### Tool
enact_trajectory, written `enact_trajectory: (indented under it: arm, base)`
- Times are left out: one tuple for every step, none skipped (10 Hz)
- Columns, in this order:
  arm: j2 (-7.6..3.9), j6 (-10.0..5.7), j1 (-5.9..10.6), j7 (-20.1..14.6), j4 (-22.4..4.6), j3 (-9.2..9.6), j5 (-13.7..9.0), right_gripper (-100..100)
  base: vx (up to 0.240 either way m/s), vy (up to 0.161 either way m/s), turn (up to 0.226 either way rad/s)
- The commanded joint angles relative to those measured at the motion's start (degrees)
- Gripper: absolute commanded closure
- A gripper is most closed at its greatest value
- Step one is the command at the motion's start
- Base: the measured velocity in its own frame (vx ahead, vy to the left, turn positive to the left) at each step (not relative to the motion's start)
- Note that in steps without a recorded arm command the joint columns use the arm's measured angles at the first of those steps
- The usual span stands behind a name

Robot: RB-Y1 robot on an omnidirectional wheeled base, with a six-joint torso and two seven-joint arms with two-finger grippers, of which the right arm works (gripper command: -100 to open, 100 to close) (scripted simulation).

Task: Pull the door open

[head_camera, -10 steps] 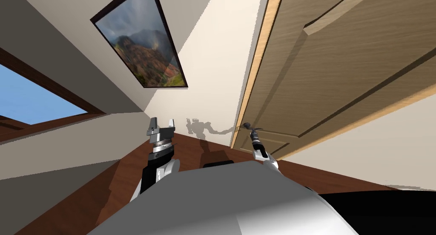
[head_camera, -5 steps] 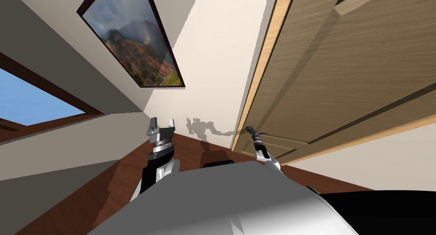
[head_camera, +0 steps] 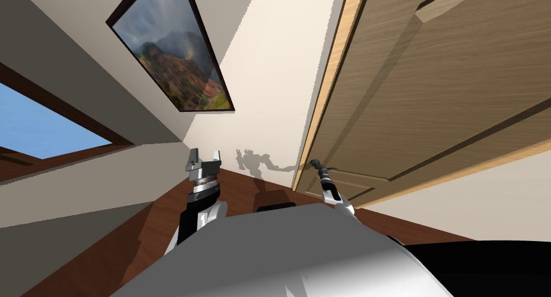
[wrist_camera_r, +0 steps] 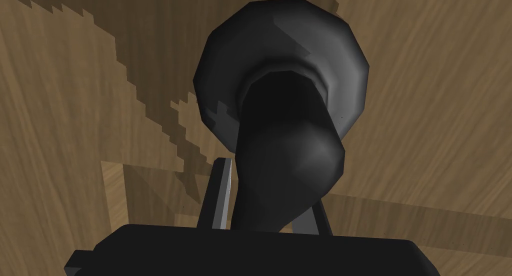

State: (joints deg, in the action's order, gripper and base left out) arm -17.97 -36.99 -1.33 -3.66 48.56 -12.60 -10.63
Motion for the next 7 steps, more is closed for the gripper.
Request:
enact_trajectory:
  arm:
    - [-0.46,-0.3,-0.39,-0.7,0.2,0.69,0.2,100]
    - [-0.61,-0.4,-0.52,-1.0,0.3,0.91,0.3,100]
    - [-0.95,-0.63,-0.81,-1.5,0.5,1.42,0.5,100]
    - [-1.34,-0.88,-1.14,-2.1,0.6,2.0,0.7,100]
    - [-1.75,-1.15,-1.49,-2.8,0.8,2.61,0.9,100]
    - [-2.17,-1.42,-1.84,-3.4,1.0,3.23,1.1,100]
    - [-2.57,-1.69,-2.18,-4.1,1.2,3.84,1.3,100]
  base:
    - [-0.127,-0.024,0.104]
    - [-0.186,-0.027,0.102]
    - [-0.188,-0.008,0.094]
    - [-0.184,-0.02,0.109]
    - [-0.208,-0.032,0.122]
    - [-0.222,-0.051,0.129]
    - [-0.227,-0.037,0.114]
